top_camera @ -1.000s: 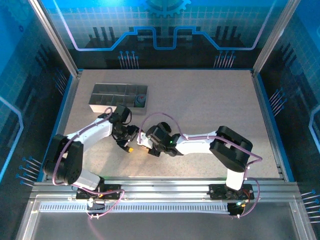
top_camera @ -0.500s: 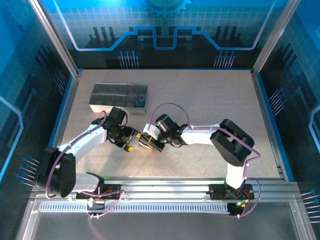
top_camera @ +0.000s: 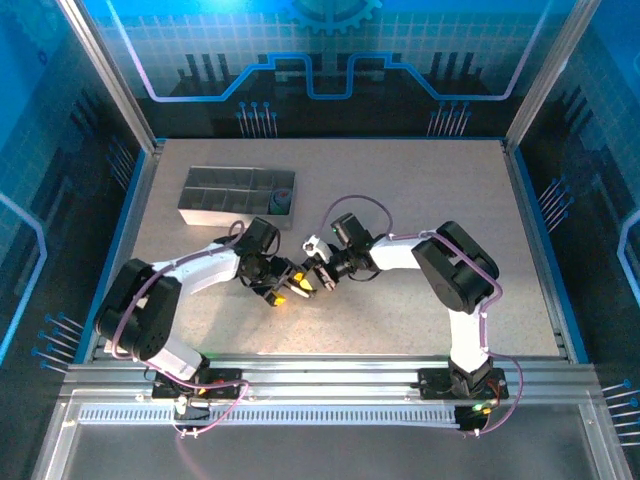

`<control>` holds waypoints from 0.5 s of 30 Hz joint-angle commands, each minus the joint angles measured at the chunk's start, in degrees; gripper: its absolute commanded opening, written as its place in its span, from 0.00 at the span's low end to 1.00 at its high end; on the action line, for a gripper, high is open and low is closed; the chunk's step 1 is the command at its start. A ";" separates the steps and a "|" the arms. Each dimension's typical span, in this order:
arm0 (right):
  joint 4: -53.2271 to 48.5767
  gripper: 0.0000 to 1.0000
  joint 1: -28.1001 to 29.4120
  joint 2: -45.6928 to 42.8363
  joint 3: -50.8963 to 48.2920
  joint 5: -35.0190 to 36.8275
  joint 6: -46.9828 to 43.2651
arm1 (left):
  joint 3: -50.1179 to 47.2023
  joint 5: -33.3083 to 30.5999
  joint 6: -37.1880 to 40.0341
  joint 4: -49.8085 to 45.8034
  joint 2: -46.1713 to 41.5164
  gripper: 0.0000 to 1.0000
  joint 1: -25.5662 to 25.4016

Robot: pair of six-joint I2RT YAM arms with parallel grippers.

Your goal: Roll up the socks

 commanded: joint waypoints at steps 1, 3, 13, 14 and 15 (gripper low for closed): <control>-16.43 0.00 -1.51 6.87 -3.35 5.17 2.14 | 1.45 -2.89 2.50 -0.63 3.53 0.62 -0.91; -17.48 0.00 -2.00 7.54 -2.62 5.17 2.14 | 1.93 -4.03 3.23 -1.52 5.20 0.60 -1.06; -20.23 0.05 -2.32 6.73 0.45 8.80 0.60 | 1.26 -7.85 5.22 -6.55 11.29 0.31 -1.47; -20.25 0.08 -2.15 5.68 0.53 9.54 -0.17 | 1.31 -8.20 5.16 -7.48 11.49 0.24 -1.47; -19.51 0.13 -1.74 3.76 0.12 10.96 -1.14 | 1.29 -8.65 5.16 -8.75 11.47 0.17 -1.46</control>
